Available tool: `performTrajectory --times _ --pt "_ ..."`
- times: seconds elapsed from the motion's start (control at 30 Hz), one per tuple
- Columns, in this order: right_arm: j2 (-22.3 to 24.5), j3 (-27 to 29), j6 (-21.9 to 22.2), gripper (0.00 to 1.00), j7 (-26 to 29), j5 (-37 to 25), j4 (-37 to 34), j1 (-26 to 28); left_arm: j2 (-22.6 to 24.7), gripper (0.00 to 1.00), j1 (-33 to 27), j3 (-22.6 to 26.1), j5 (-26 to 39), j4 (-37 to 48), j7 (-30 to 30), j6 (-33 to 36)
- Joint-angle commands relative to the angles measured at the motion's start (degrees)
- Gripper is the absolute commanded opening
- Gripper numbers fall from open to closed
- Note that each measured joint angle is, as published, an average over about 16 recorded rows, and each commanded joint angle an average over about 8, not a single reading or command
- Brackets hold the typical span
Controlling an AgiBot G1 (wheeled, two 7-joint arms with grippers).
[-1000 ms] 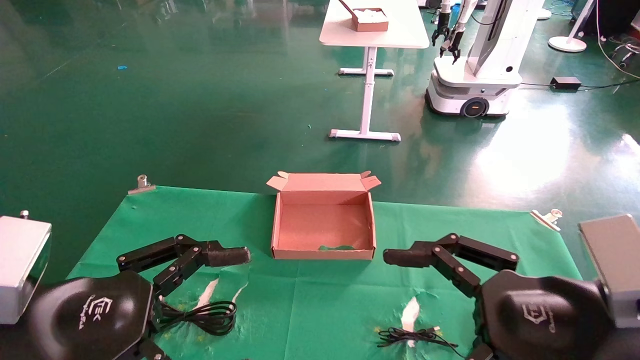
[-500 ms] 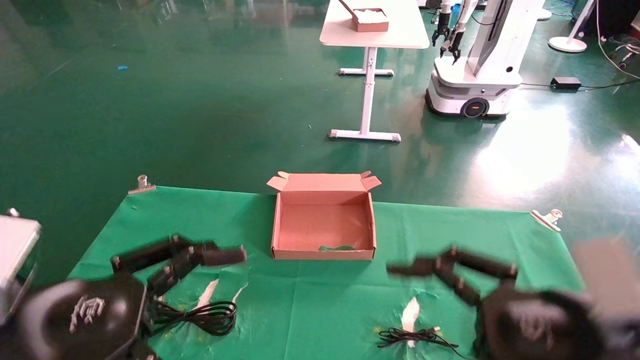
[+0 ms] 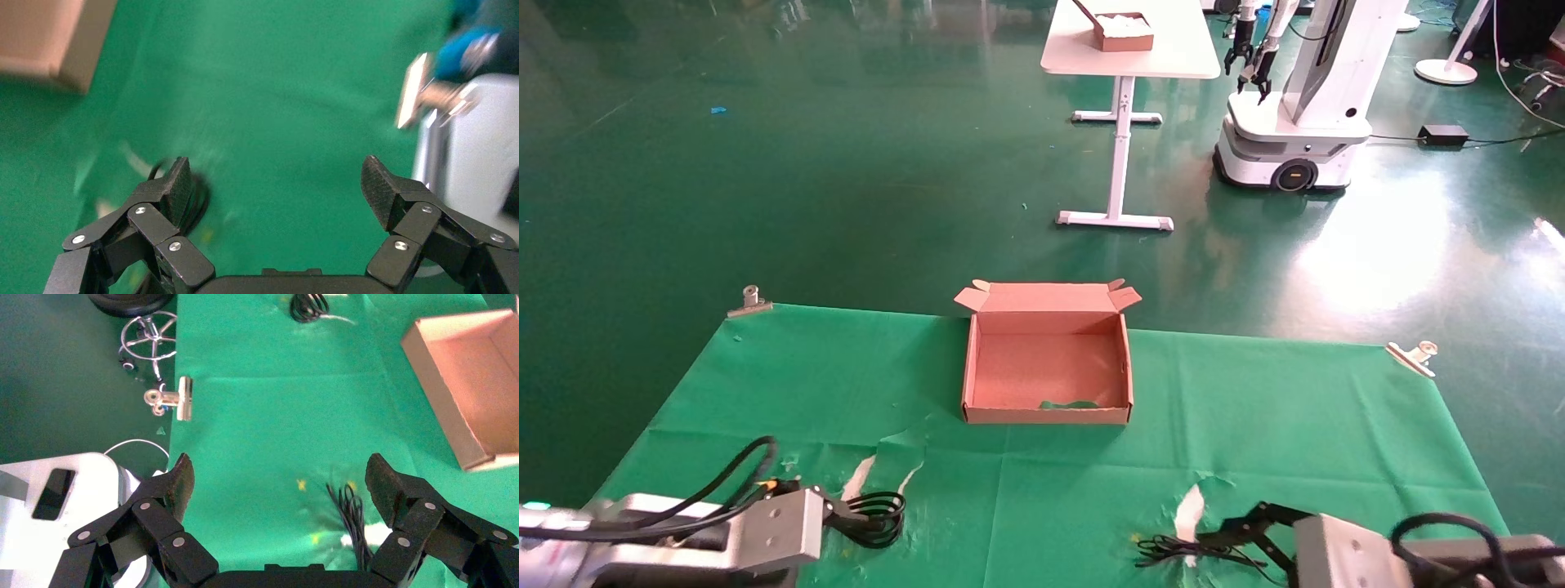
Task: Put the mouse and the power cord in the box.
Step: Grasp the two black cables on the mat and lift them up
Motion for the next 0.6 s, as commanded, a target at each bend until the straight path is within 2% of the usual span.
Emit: performTrajectory --times 0.03,0.3,0.43,0.6 --pt "-0.4 -0.6 0.1 1.0 0.9 -1.3 0.1 0.6 1.0 1.0 -1.2 1.2 4.2 0.0 -1.1 -0.7" --pt "-0.9 -0.8 -0.7 1.0 0.7 -0.9 -0.8 1.2 1.8 1.0 -1.8 2.1 7.7 0.0 -1.5 -1.3" --pt "-1.3 -1.0 -1.0 1.0 0.8 -1.1 -1.4 1.9 4.1 1.0 -2.4 4.6 15.7 0.3 -2.9 -3.3" --pt "-1.1 -1.0 -1.3 1.0 1.6 -1.1 -1.2 2.5 9.4 1.0 -3.5 9.1 29.5 2.6 -6.5 -6.7"
